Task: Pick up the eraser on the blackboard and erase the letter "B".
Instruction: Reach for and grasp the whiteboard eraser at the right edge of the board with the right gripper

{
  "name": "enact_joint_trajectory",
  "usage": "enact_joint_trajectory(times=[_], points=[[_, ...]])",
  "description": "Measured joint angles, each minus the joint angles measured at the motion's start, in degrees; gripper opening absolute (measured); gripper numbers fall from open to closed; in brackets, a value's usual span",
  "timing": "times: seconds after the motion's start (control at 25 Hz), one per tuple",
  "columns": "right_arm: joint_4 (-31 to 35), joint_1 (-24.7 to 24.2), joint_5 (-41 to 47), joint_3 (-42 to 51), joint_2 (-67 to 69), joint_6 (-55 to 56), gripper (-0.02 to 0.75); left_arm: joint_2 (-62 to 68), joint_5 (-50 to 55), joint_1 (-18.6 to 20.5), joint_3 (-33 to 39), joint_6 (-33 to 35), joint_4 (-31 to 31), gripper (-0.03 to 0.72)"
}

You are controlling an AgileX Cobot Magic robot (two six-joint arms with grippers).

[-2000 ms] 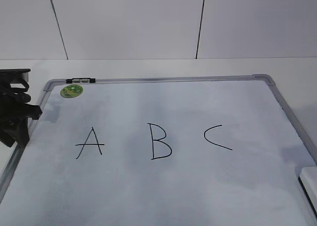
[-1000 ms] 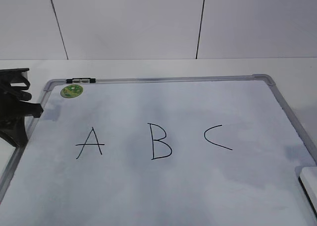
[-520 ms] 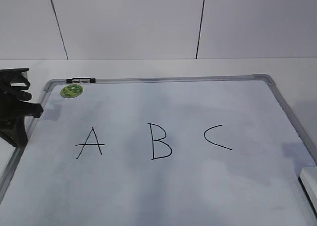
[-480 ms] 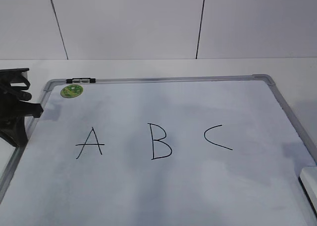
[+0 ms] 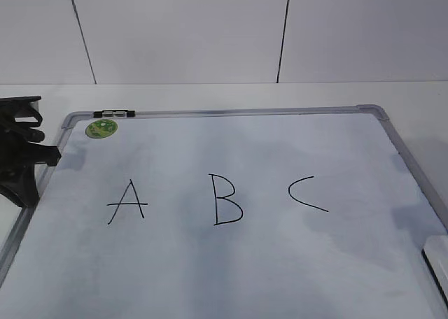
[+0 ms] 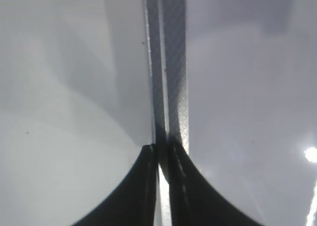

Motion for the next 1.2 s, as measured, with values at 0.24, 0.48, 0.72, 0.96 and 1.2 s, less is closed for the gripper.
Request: enact_joint_trajectory(times=[0.24,0.48,0.72,0.96,1.2], points=[[-1.03,0.0,-2.93,-0.05,2.79,-0.12,0.629,0.0,0.0,0.0,0.0,0.0,0.0,0.029],[-0.22,0.0,-4.22,-0.05,4.41,-1.2,0.629,0.0,0.0,0.0,0.0,0.0,0.0,0.029],[2.33,0.0,-4.43,-0.05,5.95,-3.12,0.627,0.0,0.0,0.0,0.0,0.0,0.0,0.029],[2.42,0.0,-4.56,0.07,6.07,-3.66,0.624,0.0,0.0,0.0,0.0,0.0,-0.11,0.029],[2.07,0.0,-5.04,1.94,6.07,-3.75,0.62,0.0,0.0,0.0,0.0,0.0,-0.11,0.029]])
